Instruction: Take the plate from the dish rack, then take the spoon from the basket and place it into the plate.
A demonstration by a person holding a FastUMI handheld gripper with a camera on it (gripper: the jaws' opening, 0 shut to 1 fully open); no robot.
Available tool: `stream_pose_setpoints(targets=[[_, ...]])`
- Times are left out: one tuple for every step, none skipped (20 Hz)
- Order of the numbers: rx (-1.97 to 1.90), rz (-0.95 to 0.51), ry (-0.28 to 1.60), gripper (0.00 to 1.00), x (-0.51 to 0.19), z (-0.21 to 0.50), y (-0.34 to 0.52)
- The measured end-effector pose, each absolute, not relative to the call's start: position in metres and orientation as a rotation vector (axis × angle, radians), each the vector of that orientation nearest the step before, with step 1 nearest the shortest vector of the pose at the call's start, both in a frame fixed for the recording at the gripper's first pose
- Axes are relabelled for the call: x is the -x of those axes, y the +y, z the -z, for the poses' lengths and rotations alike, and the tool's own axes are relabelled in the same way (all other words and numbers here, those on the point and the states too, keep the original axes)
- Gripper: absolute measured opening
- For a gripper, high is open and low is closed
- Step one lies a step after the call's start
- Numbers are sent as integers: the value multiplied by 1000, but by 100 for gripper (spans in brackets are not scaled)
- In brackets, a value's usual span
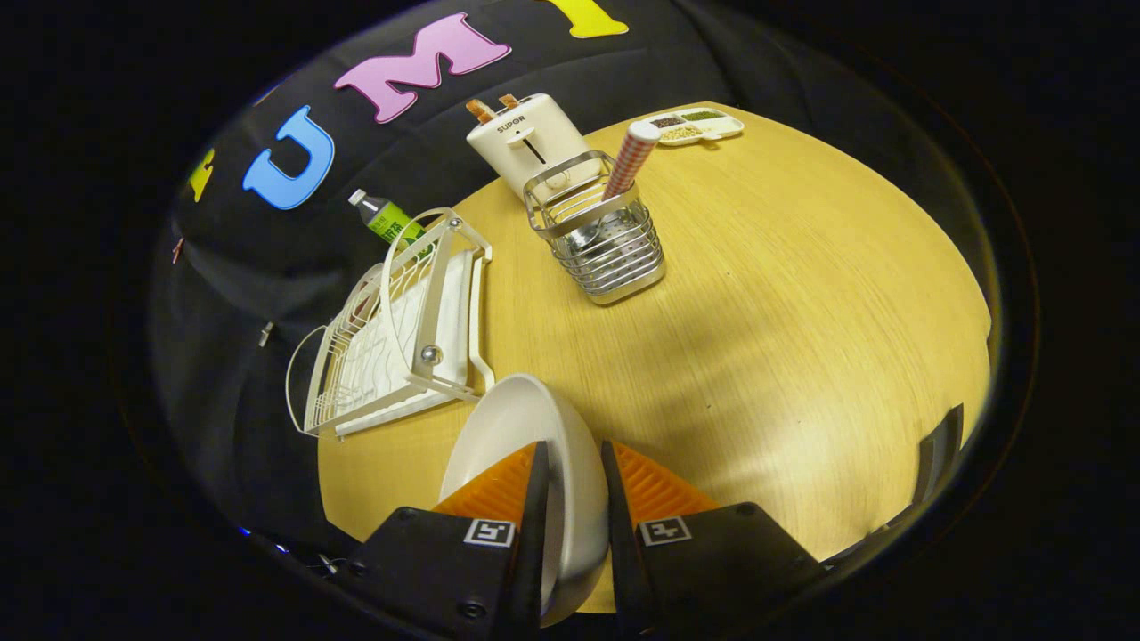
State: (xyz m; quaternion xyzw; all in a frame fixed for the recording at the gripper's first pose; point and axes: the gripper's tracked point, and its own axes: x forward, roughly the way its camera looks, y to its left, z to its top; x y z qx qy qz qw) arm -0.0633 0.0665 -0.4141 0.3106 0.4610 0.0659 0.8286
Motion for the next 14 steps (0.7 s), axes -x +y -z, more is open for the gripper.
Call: stream_pose_setpoints(targets=[[-643, -127, 983, 39, 64, 415, 63], [-631, -116, 986, 40, 62, 419, 61], [-619, -102, 991, 42, 63, 420, 57], [-613, -93, 991, 40, 63, 423, 54], [-616, -89, 988, 37, 62, 419, 52], [-612, -87, 984, 37, 59, 421, 51], [-603, -86, 979, 41, 61, 419, 48], [-589, -86, 974, 45, 60, 418, 45], [-575, -87, 969, 54, 60, 417, 43], [-564, -88, 962, 54, 61, 414, 40], [-554, -91, 955, 61, 61, 412, 38], [-540, -92, 948, 66, 61, 409, 35], [-524, -100, 940, 73, 63, 404, 31], [-506, -107, 933, 80, 63, 400, 29]])
